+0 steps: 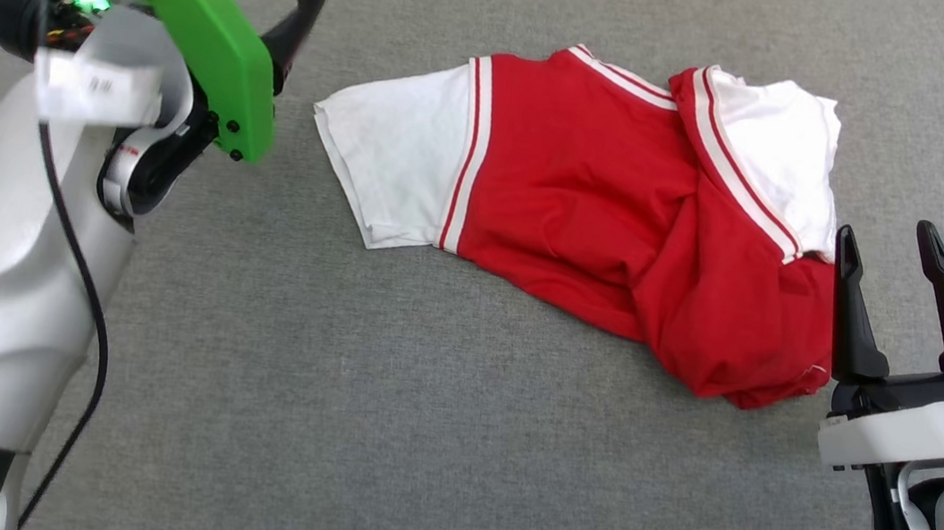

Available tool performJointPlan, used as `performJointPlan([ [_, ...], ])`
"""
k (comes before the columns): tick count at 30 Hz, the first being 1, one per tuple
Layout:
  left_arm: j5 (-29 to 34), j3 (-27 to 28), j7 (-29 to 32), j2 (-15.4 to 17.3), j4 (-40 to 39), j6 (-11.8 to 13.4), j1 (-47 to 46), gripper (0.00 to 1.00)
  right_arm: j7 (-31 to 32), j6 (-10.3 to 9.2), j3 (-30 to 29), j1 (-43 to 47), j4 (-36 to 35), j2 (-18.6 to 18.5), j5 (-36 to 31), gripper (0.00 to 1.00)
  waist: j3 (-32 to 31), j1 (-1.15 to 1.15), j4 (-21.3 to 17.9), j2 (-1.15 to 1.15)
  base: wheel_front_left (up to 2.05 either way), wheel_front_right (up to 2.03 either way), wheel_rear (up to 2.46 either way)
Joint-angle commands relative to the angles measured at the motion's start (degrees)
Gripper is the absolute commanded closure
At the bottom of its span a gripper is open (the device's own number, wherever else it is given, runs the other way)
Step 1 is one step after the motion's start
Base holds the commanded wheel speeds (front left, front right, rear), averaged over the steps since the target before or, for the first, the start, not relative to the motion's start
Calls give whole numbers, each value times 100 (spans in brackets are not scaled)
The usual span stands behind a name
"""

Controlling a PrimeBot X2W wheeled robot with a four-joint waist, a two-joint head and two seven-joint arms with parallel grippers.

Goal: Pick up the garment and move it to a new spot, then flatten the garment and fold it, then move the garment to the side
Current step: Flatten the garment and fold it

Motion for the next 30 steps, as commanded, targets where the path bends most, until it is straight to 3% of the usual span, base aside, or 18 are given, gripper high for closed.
performJointPlan([
  [1,-210,-149,340,69,110,-15,-177,0,5,-3,-3,23,-50,13,-43,0,169,0,-129,0,0,0,0],
  [4,-595,-571,1160,201,343,-16,-484,0,7,-3,20,-36,-109,44,-70,0,326,0,-210,0,0,0,0],
  [8,-842,-1006,1792,310,691,-16,-807,0,13,-3,58,-137,-143,77,-88,0,543,0,-312,0,0,0,0],
  [19,-1086,-1799,2293,405,1792,-16,-1304,0,-24,-3,122,-410,-113,96,-101,0,1058,0,-548,0,0,0,0],
  [24,-1256,-2379,2475,524,1854,-16,-1227,0,-50,-3,121,-445,-65,95,-95,0,1085,0,-561,0,0,0,0],
  [25,-1329,-2463,2455,551,1842,-16,-1215,63,-54,-3,106,-446,-52,93,-95,0,1068,0,-546,0,0,0,0],
  [26,-1358,-2523,2409,568,1832,-16,-1211,100,-57,-3,88,-444,-43,95,-98,0,1045,0,-528,0,0,0,0],
  [29,-1371,-2649,2003,648,1775,-16,-1245,100,-64,-3,32,-443,-30,87,-94,0,944,0,-462,0,0,0,0],
  [30,-1391,-2678,1513,696,1706,-16,-1251,100,-68,-3,-63,-442,-27,47,-90,0,818,0,-389,0,0,0,0],
])
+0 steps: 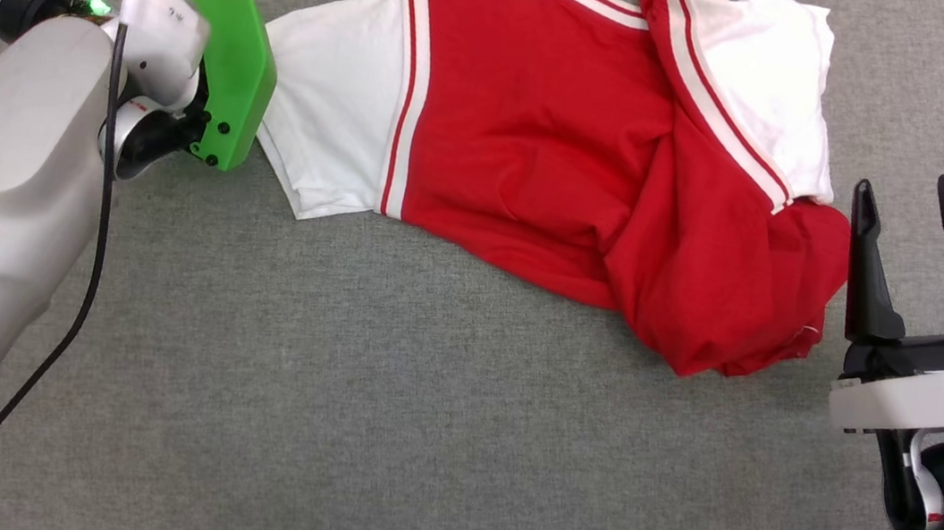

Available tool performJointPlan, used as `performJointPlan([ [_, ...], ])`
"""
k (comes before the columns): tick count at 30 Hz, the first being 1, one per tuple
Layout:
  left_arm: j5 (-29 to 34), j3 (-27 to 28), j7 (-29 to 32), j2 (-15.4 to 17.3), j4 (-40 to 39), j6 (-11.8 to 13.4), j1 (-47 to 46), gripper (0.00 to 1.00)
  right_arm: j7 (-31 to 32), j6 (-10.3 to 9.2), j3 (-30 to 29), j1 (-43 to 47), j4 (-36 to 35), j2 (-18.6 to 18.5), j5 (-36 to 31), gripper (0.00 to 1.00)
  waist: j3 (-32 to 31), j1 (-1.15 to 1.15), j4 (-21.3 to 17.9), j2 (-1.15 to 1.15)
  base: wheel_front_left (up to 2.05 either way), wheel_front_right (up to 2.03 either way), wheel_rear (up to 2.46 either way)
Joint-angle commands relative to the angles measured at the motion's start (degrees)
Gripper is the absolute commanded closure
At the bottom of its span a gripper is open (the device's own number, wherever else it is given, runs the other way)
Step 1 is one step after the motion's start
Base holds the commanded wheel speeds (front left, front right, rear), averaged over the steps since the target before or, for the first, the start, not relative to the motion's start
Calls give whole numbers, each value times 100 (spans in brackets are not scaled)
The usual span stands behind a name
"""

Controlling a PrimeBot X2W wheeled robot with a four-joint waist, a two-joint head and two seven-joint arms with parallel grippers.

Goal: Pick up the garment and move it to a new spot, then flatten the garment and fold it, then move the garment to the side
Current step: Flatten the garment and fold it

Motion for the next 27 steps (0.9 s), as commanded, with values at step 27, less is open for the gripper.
performJointPlan([
  [27,-217,628,-2407,1394,-2456,992,1791,100,2504,-2,294,-1801,78,-2441,759,0,-703,0,1151,0,0,0,0],
])
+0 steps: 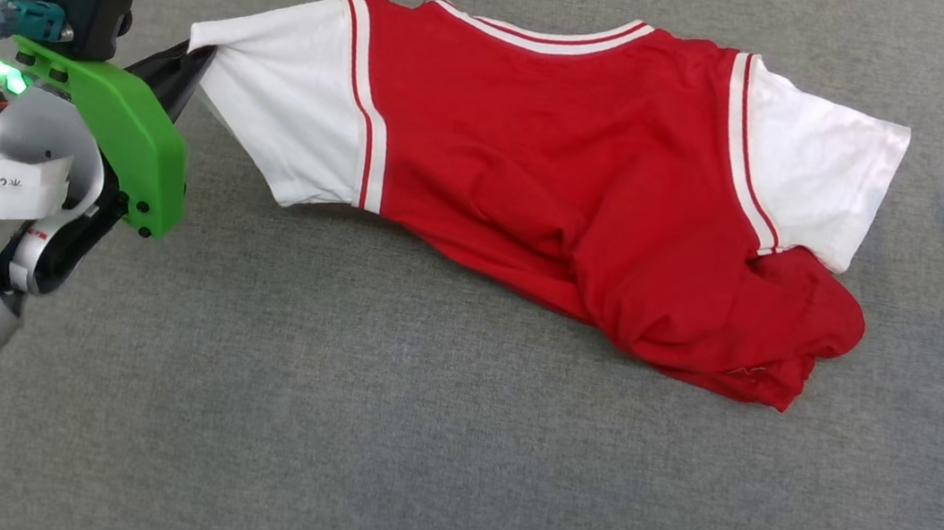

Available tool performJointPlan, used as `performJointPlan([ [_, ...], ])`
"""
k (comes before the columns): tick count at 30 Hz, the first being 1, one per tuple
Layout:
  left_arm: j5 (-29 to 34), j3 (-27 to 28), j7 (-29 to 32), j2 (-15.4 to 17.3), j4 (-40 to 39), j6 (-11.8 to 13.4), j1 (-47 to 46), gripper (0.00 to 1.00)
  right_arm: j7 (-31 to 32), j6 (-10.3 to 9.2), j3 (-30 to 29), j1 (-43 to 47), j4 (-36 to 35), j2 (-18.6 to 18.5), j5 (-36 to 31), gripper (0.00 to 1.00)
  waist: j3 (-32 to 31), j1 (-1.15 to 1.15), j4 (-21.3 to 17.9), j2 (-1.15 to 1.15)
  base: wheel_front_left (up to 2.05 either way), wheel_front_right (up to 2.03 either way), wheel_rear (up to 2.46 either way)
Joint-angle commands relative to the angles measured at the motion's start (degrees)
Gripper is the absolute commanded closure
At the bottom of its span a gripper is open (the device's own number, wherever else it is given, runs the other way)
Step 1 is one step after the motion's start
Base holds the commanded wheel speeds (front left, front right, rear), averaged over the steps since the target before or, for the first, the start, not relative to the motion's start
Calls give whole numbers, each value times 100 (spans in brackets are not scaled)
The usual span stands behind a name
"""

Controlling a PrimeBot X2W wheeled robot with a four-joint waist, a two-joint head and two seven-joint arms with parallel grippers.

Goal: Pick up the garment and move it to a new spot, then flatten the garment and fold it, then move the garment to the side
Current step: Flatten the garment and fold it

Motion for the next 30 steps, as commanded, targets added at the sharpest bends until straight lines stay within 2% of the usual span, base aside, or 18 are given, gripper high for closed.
performJointPlan([
  [1,68,36,-80,35,-93,89,97,100,377,-3,290,-207,128,-214,163,0,87,-1,89,0,0,0,0],
  [7,199,23,-175,25,-412,249,98,100,2052,-3,1252,-978,641,-701,1272,0,296,-1,219,0,0,0,0],
  [13,331,7,-252,-18,-558,312,-21,100,3235,-3,1799,-1545,1215,-826,1976,0,540,-1,349,0,0,0,0],
  [17,367,13,-326,-61,-619,307,-93,100,3454,-3,2029,-1863,1524,-778,2060,0,716,-1,424,0,0,0,0],
  [23,436,-9,-431,-126,-660,273,-192,100,3432,-3,2319,-2128,2032,-633,2082,0,990,-1,553,0,0,0,0],
  [30,505,-55,-522,-215,-592,243,-283,100,3393,-3,2847,-1923,2417,-609,2310,0,1130,-1,639,0,0,0,0],
])
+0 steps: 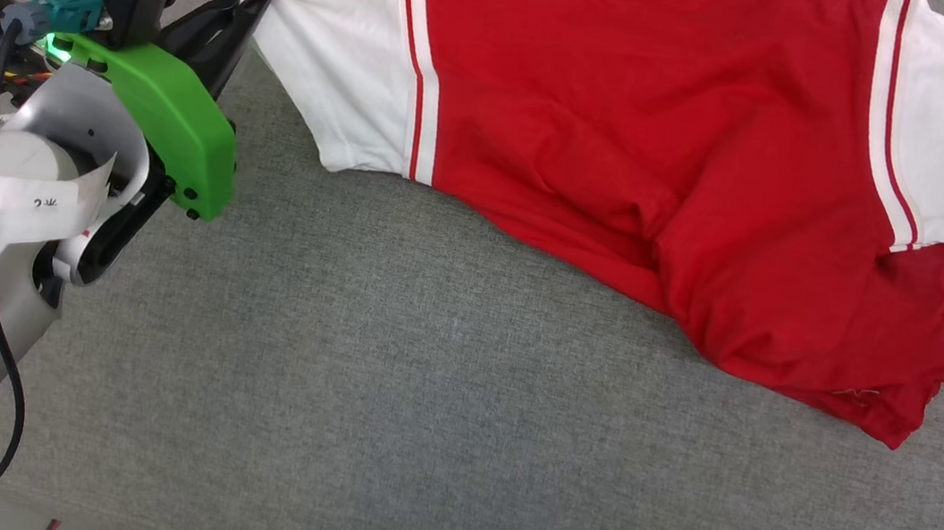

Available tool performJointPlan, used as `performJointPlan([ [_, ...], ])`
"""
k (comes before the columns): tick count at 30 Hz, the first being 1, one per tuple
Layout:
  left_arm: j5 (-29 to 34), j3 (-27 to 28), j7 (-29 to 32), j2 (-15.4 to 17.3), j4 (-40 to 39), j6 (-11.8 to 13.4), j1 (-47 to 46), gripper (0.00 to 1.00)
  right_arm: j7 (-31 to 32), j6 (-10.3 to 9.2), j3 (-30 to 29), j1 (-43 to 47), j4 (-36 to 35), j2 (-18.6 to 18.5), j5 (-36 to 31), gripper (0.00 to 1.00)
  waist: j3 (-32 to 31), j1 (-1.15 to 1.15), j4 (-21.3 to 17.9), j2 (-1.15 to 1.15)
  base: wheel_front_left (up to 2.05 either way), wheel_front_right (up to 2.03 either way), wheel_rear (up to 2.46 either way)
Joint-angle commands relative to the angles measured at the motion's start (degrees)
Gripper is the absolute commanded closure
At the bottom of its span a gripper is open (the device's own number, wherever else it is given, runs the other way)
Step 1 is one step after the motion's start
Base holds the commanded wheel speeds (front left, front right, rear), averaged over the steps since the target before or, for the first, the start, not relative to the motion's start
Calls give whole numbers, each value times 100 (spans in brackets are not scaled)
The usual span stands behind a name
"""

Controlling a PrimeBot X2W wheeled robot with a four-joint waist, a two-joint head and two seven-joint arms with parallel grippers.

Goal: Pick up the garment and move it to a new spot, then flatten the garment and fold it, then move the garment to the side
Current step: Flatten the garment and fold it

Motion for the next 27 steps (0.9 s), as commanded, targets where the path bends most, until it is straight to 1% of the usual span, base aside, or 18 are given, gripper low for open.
performJointPlan([
  [1,92,-7,-52,-22,27,-22,-81,100,11,5,210,178,133,127,117,0,39,0,26,0,0,0,0],
  [5,87,-19,-72,-13,89,-40,-76,100,-65,5,414,239,231,97,254,1,26,0,-6,0,0,0,0],
  [6,81,-21,-74,-12,108,-48,-76,100,-104,5,468,224,239,79,275,76,18,0,-18,0,0,0,0],
  [7,80,-25,-76,-10,124,-52,-77,100,-165,5,498,199,245,63,283,100,10,0,-29,0,0,0,0],
  [11,80,-42,-106,-17,204,-73,-75,100,-554,5,545,24,296,42,326,100,-87,0,-94,0,0,0,0],
  [18,96,-24,-227,10,311,-65,-67,100,-1714,5,508,-192,320,46,287,100,-574,0,-263,0,0,0,0],
  [22,93,24,-313,55,250,-31,-51,100,-2506,5,347,-213,324,-27,160,100,-927,0,-361,0,0,0,0],
  [27,148,121,-466,156,8,69,-56,100,-3133,5,120,-104,272,-32,94,100,-1328,0,-485,0,0,0,0],
])
